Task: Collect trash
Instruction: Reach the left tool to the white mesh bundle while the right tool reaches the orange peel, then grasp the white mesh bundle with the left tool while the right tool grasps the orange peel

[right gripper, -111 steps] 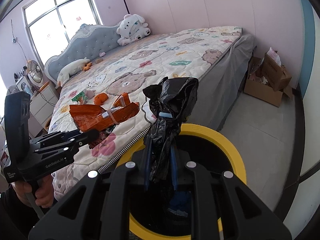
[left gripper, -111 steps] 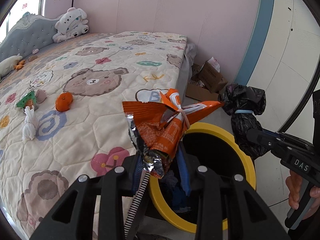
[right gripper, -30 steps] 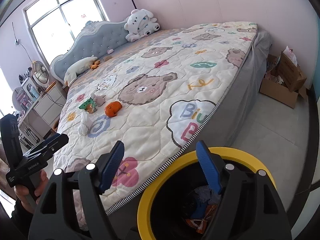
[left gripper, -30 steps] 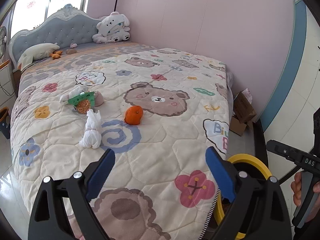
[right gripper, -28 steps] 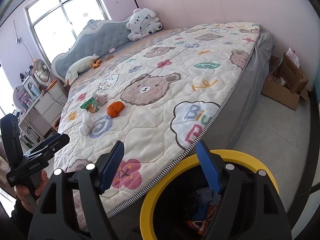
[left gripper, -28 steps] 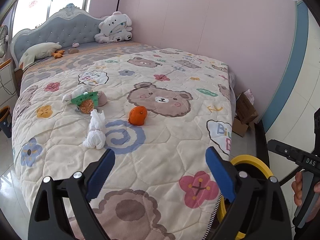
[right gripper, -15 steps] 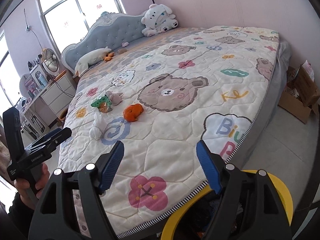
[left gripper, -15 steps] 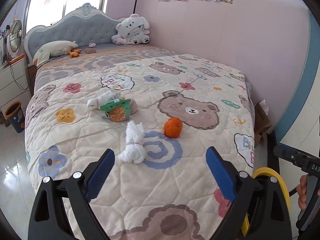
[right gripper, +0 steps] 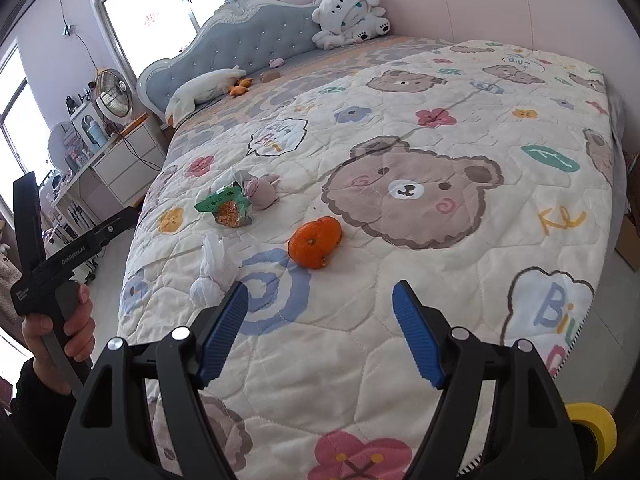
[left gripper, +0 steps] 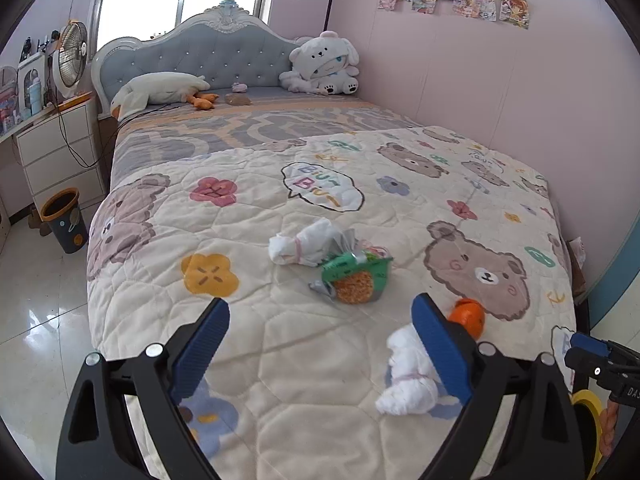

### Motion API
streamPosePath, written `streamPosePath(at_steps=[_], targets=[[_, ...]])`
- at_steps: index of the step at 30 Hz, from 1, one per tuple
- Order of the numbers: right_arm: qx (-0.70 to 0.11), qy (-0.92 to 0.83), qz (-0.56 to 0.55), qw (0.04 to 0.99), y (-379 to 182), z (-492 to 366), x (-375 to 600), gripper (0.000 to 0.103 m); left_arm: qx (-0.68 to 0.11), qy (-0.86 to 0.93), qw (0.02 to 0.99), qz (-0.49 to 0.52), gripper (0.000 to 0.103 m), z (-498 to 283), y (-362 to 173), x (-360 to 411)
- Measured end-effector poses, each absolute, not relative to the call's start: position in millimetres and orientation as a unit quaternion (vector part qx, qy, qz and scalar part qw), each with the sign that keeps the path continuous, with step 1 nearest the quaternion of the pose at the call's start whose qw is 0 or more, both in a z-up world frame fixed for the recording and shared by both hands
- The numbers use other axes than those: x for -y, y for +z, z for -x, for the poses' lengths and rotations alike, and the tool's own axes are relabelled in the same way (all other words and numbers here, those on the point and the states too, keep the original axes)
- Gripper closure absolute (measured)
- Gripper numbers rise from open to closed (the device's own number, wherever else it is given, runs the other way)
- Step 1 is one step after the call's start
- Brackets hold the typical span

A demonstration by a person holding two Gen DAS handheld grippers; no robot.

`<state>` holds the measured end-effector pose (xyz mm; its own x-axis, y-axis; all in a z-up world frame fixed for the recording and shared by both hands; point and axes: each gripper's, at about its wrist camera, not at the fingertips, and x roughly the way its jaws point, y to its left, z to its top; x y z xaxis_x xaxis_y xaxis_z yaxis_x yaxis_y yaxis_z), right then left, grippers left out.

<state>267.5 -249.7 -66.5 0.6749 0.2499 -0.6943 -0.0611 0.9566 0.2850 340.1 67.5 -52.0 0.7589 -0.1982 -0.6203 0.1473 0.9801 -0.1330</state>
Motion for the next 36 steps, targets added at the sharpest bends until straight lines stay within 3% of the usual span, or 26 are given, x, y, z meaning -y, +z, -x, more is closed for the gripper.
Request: streamPosePath(at_steps=[12,29,36], targets=[[-0.43,0.096,-0.109,0.891,-102,-345,214,0.032,-0.361,-0.098,0.927,0.034,0.014,-442,-82,-84],[-0.446,0.11,-0.102,0.882,-125,-383,199,0.032,-0.39,-0.167,0.905,0.015,0.015,-503,-123,-52],[-0.441,0.086,-0.058,0.892,-127,-390,187,0.035,-0.41,-0.181,0.893,0.041,0.04,-514,-140,-56]])
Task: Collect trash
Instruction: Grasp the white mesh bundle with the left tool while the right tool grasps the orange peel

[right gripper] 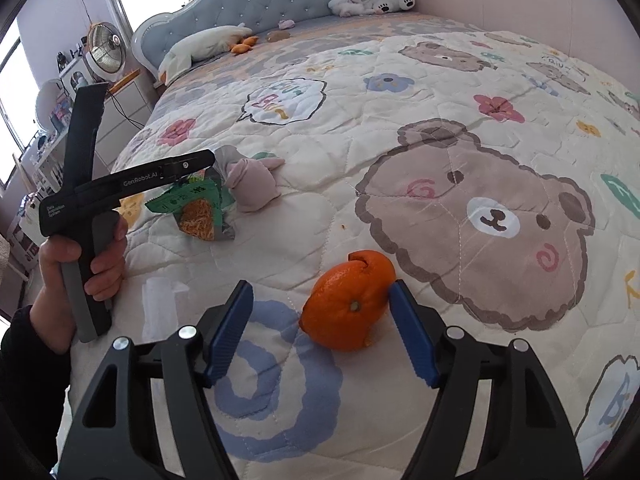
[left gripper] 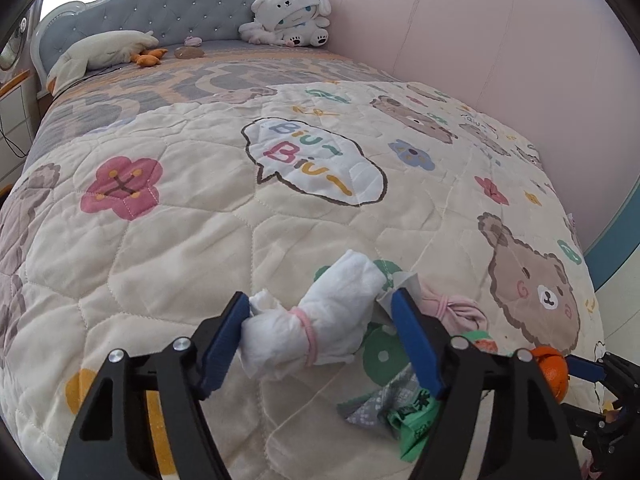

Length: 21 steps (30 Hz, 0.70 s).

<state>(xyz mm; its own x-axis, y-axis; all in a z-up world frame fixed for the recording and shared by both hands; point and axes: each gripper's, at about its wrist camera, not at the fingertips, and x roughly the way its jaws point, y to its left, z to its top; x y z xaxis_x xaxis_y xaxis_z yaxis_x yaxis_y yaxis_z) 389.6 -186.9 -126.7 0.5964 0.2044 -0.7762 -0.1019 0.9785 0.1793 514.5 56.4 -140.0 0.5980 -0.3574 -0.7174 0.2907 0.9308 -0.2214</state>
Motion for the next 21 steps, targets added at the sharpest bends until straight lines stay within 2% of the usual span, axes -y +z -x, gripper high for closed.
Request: streamPosePath(at_steps=[2,6,8,9,11,13,21], targets=[[-0.441,0.083,-0.05,0.892,-128,-392,184,0.035,-0.414,-0.181,0.89,0.053,0.051,-518,-142,-60],[-0.447,0.062,-0.023,0.892,-135,-395,178,0.035,-0.418,-0.177,0.889,0.061,0.061,-520,-148,-62],[-0.457,0.056,-0.022,0.887,-141,-398,179,0.043,-0.411,-0.177,0.893,0.052,0.065,-516,-148,-60],[-0.464,0.054,-0.025,0.884,-145,-401,180,0.047,-0.407,-0.178,0.895,0.047,0.065,-515,-147,-58],[-0.476,0.045,-0.03,0.878,-153,-404,183,0.06,-0.403,-0.182,0.896,0.044,0.069,-513,-147,-57],[-0.469,0.042,-0.046,0.881,-152,-404,188,0.065,-0.399,-0.183,0.897,0.049,0.07,-512,-146,-58],[-0.46,0.045,-0.019,0.887,-144,-400,179,0.073,-0.381,-0.179,0.903,0.091,0.073,-509,-135,-75]])
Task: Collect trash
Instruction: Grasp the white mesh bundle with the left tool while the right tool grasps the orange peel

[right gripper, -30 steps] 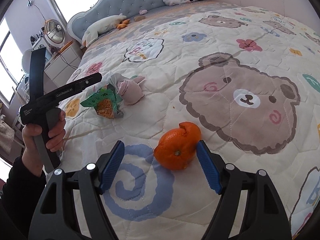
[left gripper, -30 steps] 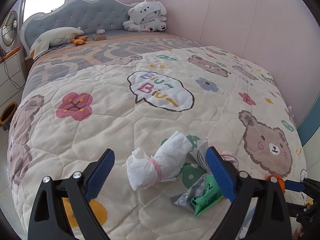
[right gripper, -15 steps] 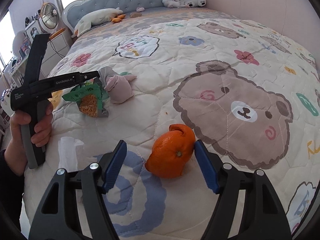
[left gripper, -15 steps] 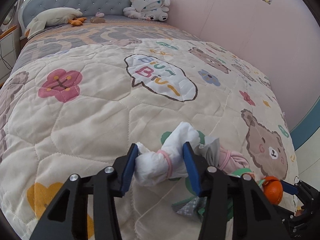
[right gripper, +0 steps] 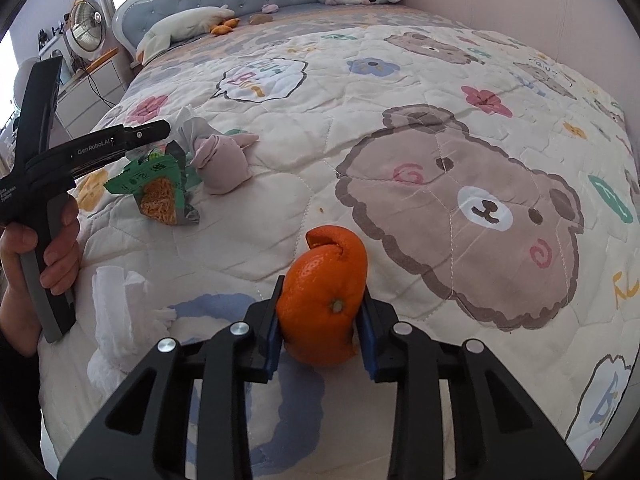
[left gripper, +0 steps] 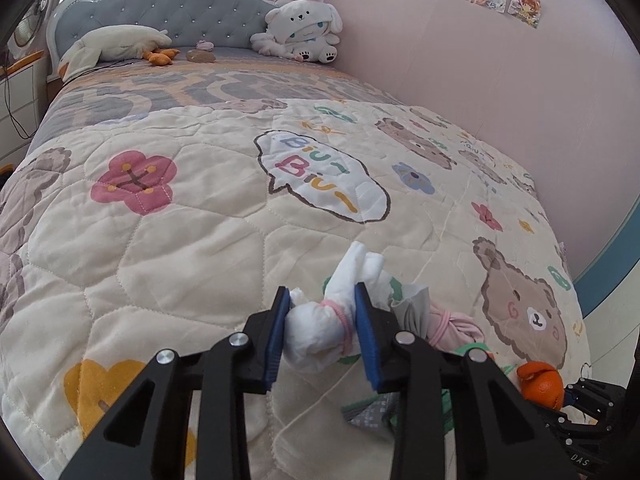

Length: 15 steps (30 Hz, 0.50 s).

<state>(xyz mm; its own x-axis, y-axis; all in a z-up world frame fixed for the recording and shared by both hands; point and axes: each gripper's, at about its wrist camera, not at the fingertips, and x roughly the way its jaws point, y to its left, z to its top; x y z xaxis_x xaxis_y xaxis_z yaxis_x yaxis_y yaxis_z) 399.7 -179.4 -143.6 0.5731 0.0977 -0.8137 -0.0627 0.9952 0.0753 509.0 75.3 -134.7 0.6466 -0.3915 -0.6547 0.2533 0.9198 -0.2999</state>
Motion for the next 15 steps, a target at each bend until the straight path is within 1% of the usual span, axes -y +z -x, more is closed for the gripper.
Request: streamPosePath(at_steps=[8,15], targets=[[-0.439,0.059,-0.021,0.896,-122,-381,177,0.074,-0.369,-0.161,0.907,0.127,0.073,-498,-117,-100],[-0.415,0.073,-0.031,0.906,-94,-355,179,0.074,-0.359,-0.147,0.912,0.133,0.073,-471,-97,-111]])
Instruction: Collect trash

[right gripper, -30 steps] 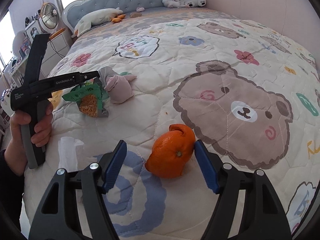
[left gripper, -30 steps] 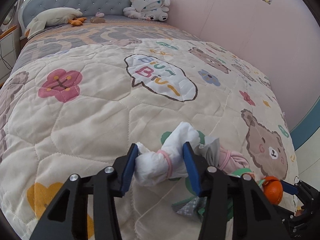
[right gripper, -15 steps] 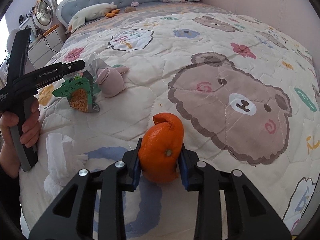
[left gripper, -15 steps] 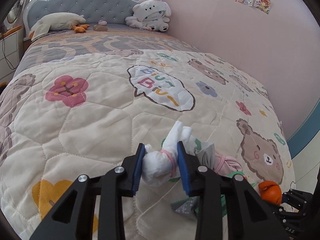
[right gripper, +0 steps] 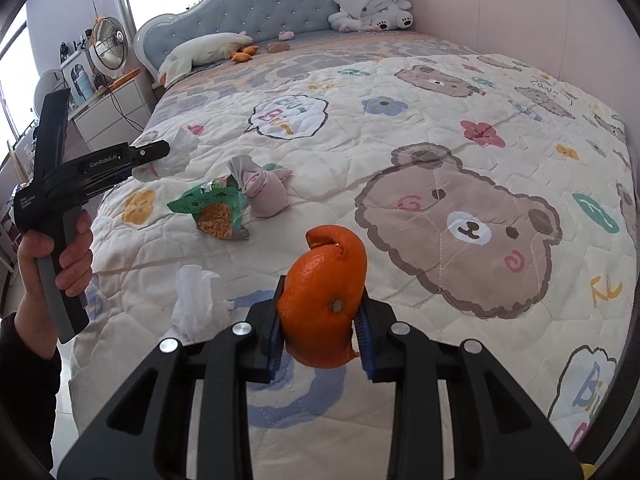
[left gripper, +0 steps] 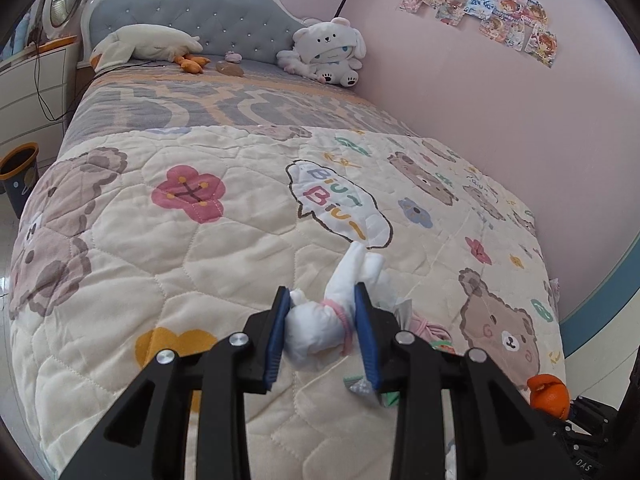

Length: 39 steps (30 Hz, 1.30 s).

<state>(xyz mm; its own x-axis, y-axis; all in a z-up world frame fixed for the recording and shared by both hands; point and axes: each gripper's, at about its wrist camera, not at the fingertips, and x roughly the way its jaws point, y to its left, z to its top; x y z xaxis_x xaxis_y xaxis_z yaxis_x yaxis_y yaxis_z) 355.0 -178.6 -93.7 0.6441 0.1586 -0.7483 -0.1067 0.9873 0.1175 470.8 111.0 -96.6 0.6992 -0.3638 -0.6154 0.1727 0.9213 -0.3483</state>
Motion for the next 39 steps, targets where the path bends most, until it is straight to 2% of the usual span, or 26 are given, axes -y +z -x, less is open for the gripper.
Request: streamPosePath(at_steps=[21,39], targets=[[-0.354,0.095,-0.056,0.929,-19,-240,212,0.074,-0.326,-0.132,0.93,0.106,0.072,-350,-30,-99],[-0.308,0.084,-0.061,0.946,21,-155,253,0.074,-0.305,-0.183,0.929,0.097,0.072,-239,3,-39]])
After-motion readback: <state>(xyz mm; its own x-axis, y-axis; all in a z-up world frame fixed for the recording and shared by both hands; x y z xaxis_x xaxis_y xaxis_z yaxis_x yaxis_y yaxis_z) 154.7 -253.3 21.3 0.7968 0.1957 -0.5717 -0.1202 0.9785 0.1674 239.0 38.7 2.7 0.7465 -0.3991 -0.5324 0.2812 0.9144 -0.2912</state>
